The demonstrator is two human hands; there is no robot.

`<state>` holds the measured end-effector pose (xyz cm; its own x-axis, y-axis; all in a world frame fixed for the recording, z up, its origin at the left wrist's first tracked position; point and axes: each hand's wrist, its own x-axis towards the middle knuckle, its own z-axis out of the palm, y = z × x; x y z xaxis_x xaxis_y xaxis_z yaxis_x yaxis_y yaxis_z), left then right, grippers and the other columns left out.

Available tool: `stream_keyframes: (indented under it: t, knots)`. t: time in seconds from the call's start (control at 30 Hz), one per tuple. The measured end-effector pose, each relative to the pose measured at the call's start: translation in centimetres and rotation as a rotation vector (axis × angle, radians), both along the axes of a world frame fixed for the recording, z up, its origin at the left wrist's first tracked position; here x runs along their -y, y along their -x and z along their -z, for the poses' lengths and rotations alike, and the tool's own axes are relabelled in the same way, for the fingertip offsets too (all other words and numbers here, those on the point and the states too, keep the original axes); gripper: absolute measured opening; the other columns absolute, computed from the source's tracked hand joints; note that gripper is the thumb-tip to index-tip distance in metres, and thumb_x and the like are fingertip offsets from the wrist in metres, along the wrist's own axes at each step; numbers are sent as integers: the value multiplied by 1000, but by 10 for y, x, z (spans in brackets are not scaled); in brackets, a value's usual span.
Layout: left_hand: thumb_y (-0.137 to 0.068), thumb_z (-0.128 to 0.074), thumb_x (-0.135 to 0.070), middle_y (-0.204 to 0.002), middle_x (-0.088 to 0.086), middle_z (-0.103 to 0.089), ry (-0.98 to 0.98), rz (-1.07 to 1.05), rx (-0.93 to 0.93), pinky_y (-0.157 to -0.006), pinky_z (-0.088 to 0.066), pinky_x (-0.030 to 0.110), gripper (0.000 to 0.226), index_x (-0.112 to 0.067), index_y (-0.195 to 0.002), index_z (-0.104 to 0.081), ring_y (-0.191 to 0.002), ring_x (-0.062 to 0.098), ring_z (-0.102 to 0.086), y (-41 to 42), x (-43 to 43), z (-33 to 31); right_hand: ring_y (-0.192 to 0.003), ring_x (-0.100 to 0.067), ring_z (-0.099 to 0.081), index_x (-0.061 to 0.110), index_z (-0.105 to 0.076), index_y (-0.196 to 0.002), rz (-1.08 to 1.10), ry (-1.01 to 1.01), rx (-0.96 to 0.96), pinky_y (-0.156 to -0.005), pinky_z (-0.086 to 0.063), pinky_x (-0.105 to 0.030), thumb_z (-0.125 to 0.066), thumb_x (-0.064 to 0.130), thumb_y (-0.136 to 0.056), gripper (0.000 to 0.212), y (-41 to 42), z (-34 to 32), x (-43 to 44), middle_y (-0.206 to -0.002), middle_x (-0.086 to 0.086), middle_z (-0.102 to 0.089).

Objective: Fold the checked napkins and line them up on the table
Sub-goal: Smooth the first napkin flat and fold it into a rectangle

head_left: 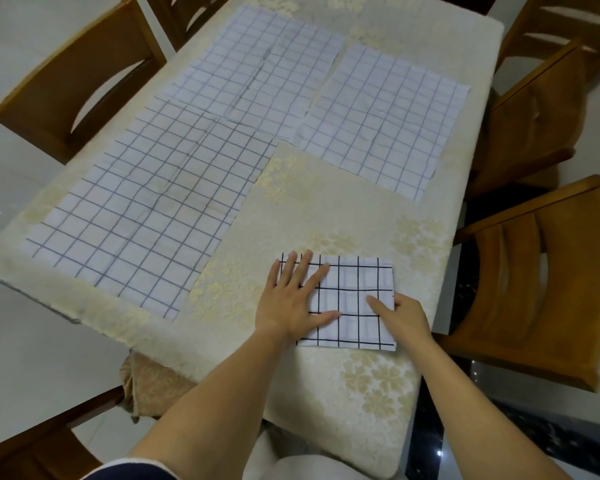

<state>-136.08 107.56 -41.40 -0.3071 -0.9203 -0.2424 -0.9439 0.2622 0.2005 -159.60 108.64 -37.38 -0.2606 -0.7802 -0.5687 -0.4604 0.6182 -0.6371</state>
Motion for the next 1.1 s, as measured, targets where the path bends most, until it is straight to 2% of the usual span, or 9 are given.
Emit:
stream_keyframes:
  t: [0.1,0.23,0.4,0.53,0.73,0.9,0.97,1.03,1.1]
  knots:
    - [-84,-6,-95,-167,-5,29,-14,4,15,-126,11,52,95,-43,-159,17,-153,23,31,0,0,0,-52,-11,-36,17,-42,-63,53,49,38,-47,-28,-17,-71,34,-92,44,1,-4,-5,-54,10,-38]
    - [-84,-6,-95,-167,-5,29,-27,5,5,-125,13,52,95,-42,-160,17,-153,23,31,0,1,-2,-53,-11,-28,16,-34,-63,117,92,47,-45,-24,-16,-67,30,-95,49,-3,-7,-12,-54,6,-29]
    - [-84,-13,-94,-168,-2,29,-90,20,-2,-124,15,54,97,-41,-160,16,-153,26,31,-1,4,-7,-56,-16,-37,11,-45,-72,85,139,-82,-53,-32,-30,-62,38,-98,41,-6,-2,-17,-61,-1,-39]
    - [-81,-38,-92,-167,1,32,-255,67,12,-124,14,57,110,-38,-161,17,-152,30,31,-2,16,-23,-78,-20,-53,10,-58,-101,49,110,-156,-63,-41,-31,-59,36,-100,26,-7,0,-20,-88,-6,-60]
    - [-64,-77,-80,-164,8,37,-342,94,122,-121,6,68,146,-34,-159,25,-151,40,30,6,24,-33,-113,-29,-62,3,-62,-129,107,45,-123,-87,-46,-31,-61,35,-100,44,-8,2,-14,-122,-13,-67]
    - [-62,-82,-75,-161,14,41,-393,68,212,-117,5,76,157,-28,-154,35,-148,45,33,18,24,-40,-60,-16,-46,-1,-69,-88,175,22,-63,-61,-37,-28,-62,32,-99,35,-5,-4,-15,-61,0,-50]
    - [-62,-84,-73,-160,14,43,-410,53,221,-115,6,78,158,-26,-153,37,-147,46,33,22,25,-42,-76,-17,-61,0,-70,-114,195,47,-8,-71,-47,-27,-65,30,-98,34,-8,-13,-16,-80,-2,-66]
    - [-61,-85,-71,-159,15,43,-425,34,233,-113,6,80,160,-22,-153,37,-147,47,33,24,25,-44,-118,-25,-62,1,-60,-134,196,111,20,-97,-48,-32,-66,26,-98,45,-17,-28,-18,-125,-9,-67]
    - [-60,-87,-70,-159,16,43,-427,10,240,-112,5,80,163,-18,-153,37,-147,47,33,27,24,-45,-119,-27,-63,3,-65,-126,131,211,-3,-99,-51,-40,-65,22,-98,34,-27,-39,-22,-126,-13,-68]
